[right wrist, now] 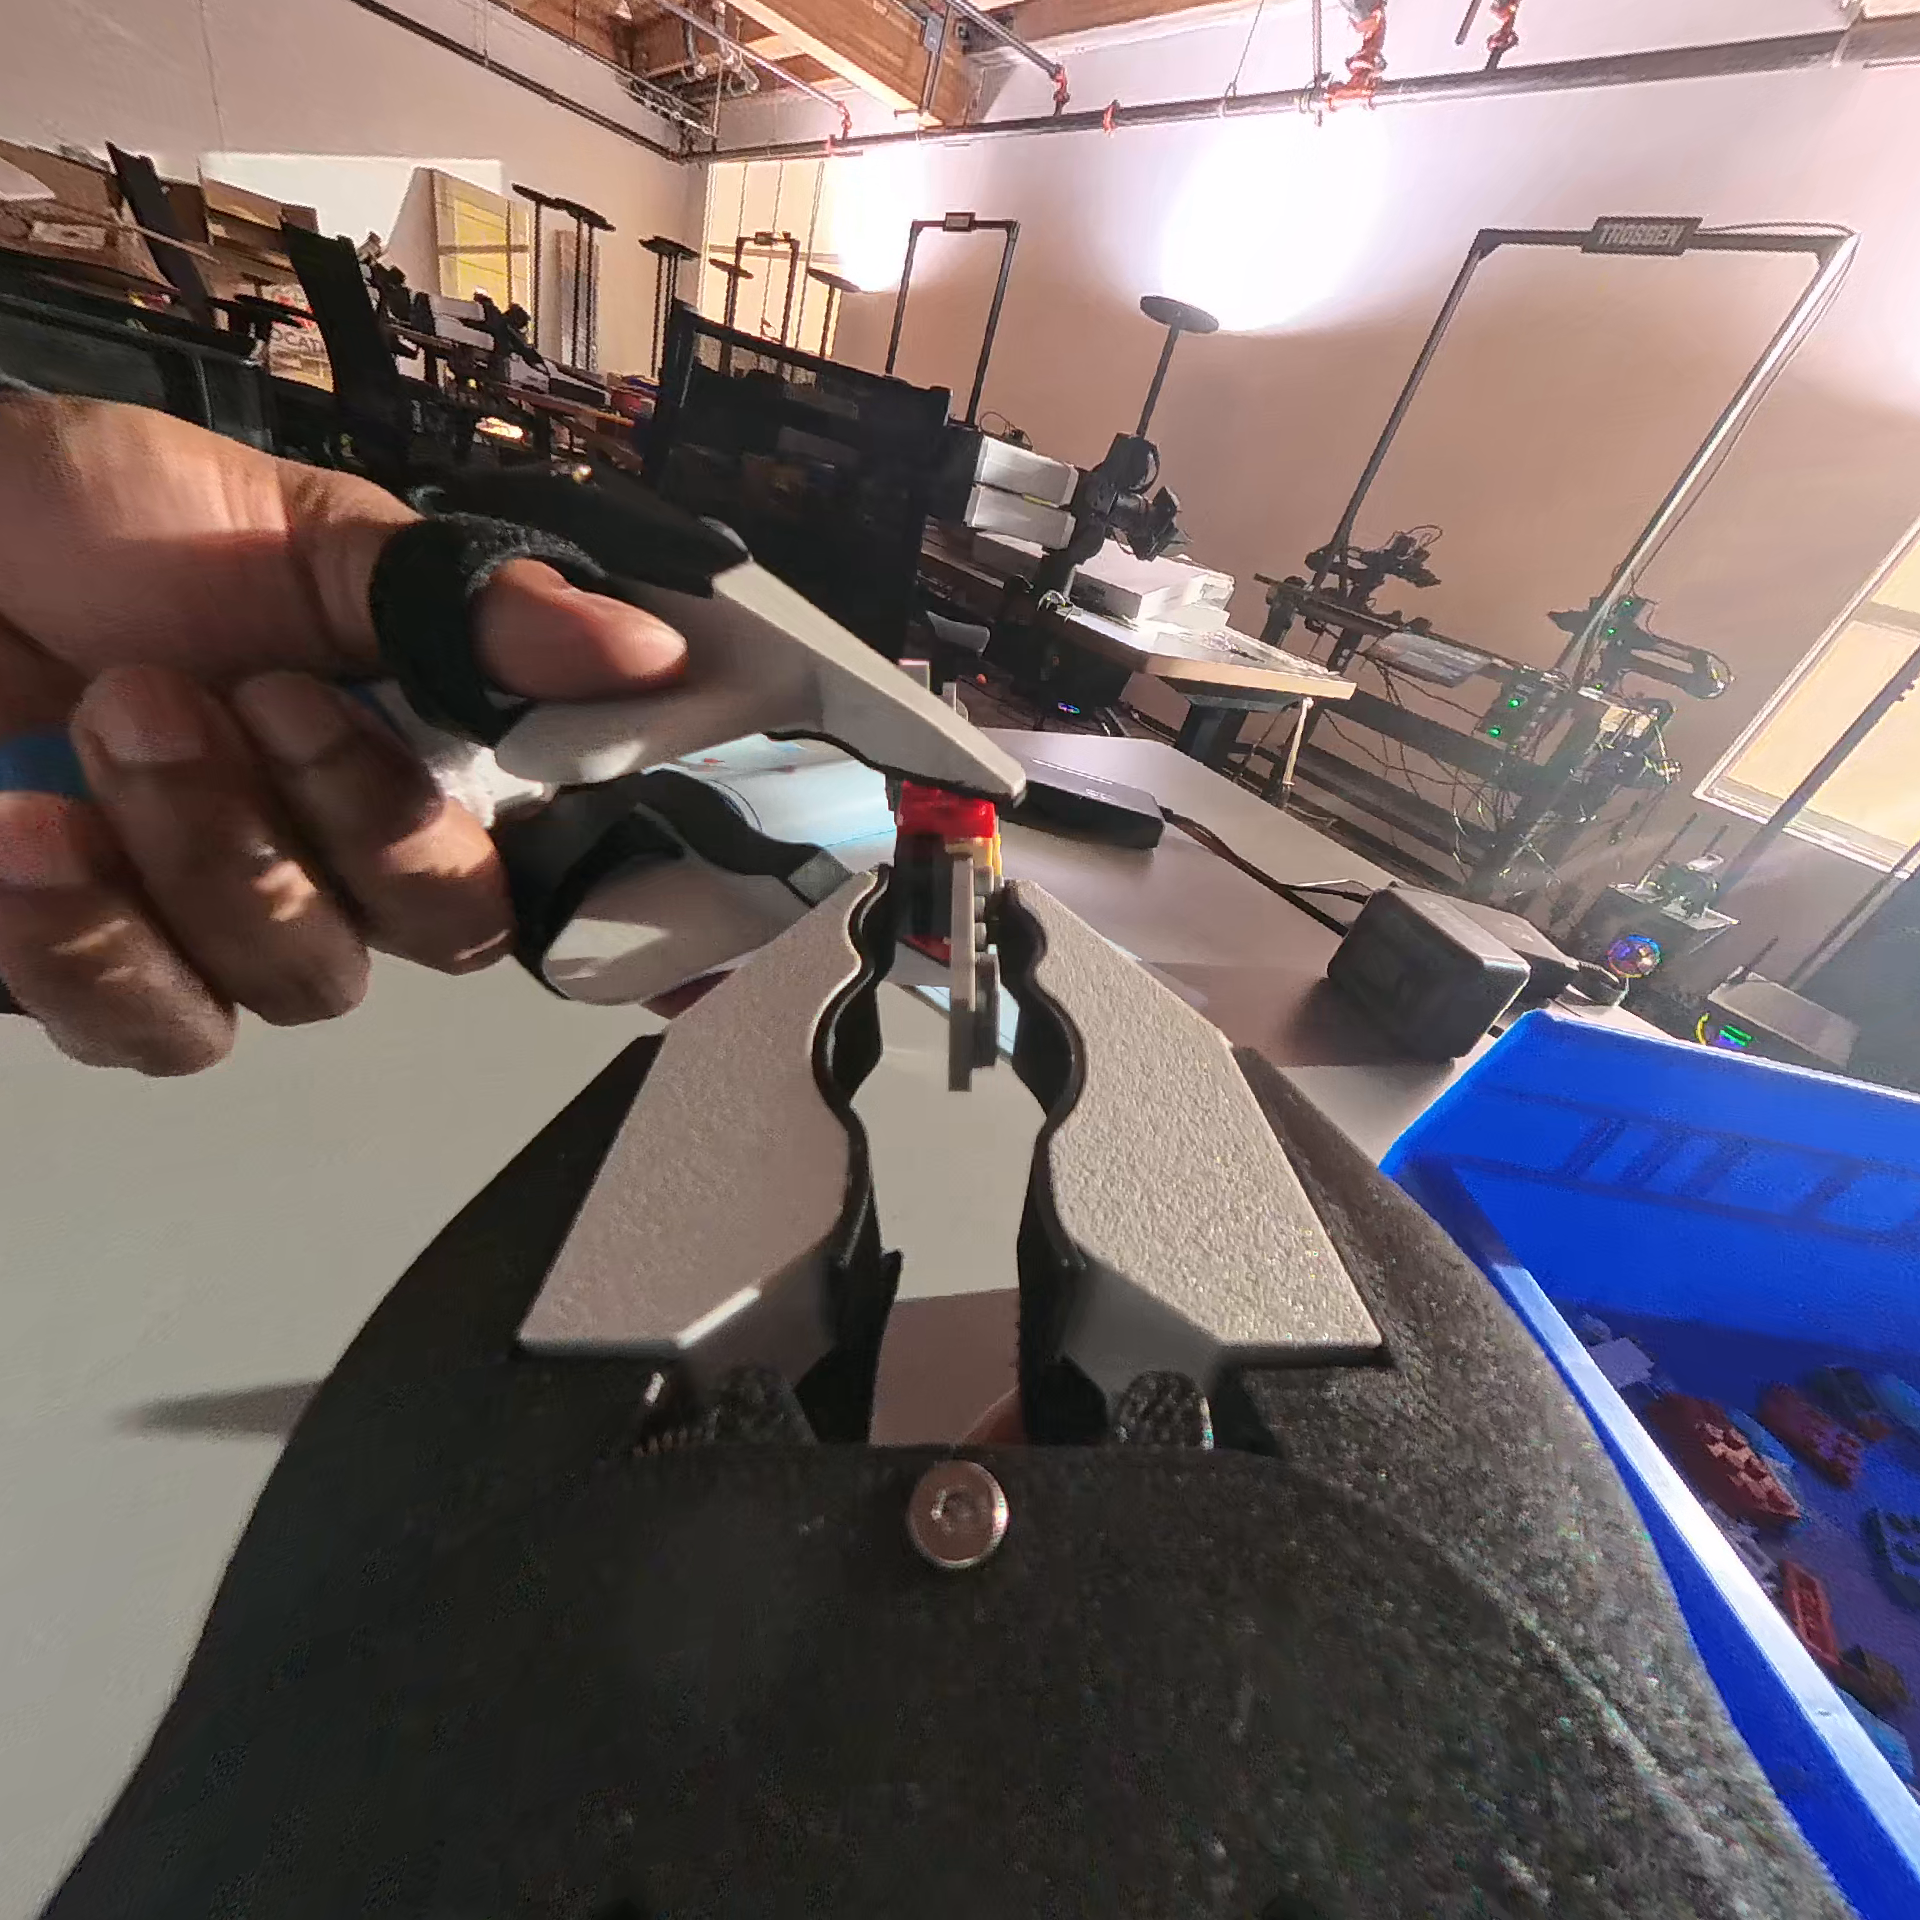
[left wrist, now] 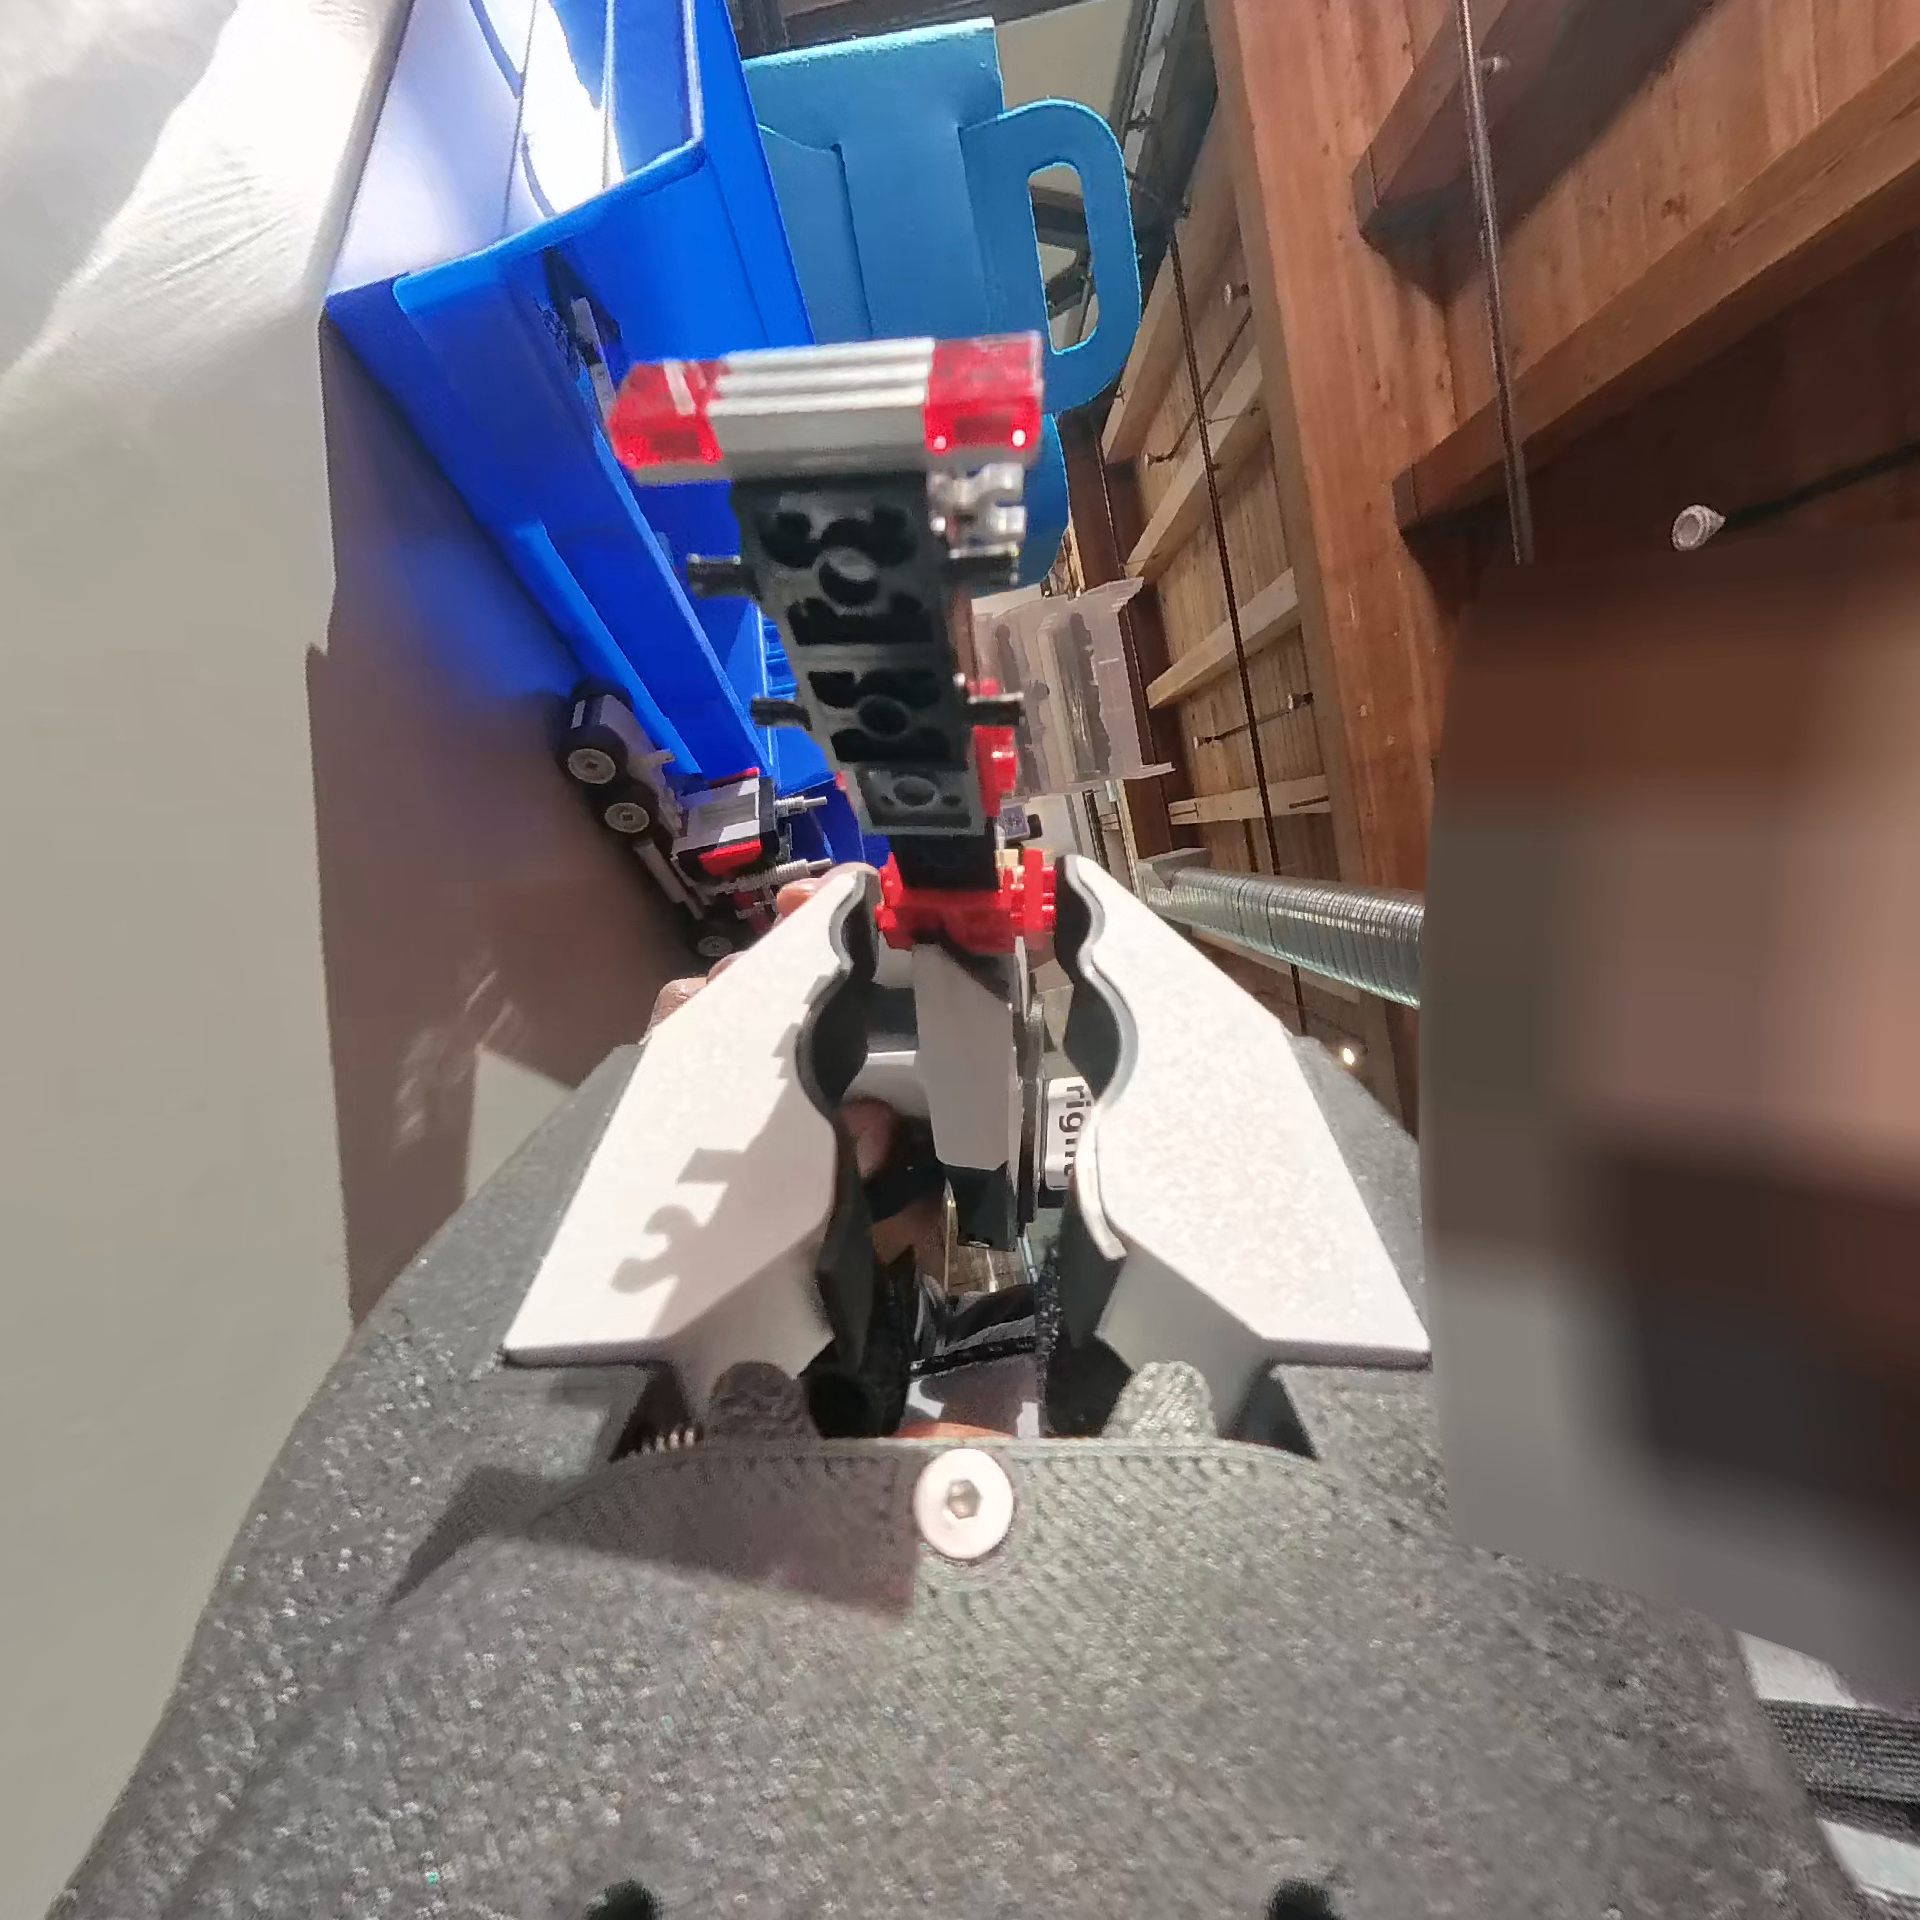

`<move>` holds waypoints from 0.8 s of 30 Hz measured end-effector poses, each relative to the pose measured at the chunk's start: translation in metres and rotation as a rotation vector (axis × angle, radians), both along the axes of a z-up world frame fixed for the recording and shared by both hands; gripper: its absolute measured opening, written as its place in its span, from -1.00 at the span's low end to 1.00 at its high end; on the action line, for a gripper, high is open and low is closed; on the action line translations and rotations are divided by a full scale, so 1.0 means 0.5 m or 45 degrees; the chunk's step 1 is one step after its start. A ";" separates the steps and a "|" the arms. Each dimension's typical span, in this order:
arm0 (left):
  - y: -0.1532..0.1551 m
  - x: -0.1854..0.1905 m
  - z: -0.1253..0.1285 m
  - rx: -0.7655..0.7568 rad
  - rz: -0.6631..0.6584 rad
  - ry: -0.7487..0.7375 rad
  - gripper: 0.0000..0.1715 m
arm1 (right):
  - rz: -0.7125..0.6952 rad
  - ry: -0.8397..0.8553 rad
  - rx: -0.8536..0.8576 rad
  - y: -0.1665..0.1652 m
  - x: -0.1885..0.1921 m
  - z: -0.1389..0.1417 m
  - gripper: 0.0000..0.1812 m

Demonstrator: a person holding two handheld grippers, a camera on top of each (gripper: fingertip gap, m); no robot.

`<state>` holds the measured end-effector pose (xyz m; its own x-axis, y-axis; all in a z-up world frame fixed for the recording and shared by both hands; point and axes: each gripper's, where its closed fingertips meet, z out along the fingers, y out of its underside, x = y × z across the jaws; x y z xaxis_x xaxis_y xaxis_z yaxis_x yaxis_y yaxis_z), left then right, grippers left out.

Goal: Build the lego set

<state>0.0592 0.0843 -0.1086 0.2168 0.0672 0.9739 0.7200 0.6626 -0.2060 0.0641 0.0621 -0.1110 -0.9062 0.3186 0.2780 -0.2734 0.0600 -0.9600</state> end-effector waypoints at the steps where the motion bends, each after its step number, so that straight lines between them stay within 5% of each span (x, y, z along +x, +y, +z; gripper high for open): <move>1: 0.000 0.002 0.000 -0.010 -0.008 0.010 -0.59 | 0.001 0.011 0.001 0.000 0.002 0.000 -0.77; 17: 0.004 0.032 0.016 -0.031 -0.077 0.206 -0.59 | -0.008 0.236 -0.003 -0.001 0.028 0.018 -0.77; 24: 0.003 0.038 0.025 -0.138 -0.058 0.393 -0.59 | 0.054 0.141 -0.086 0.004 0.034 0.033 -0.68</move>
<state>0.0783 0.0856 -0.0961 0.5057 0.1504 0.8495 0.6409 0.5936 -0.4867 0.0811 0.0641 -0.0947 -0.8842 0.3021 0.3562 -0.3789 -0.0178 -0.9253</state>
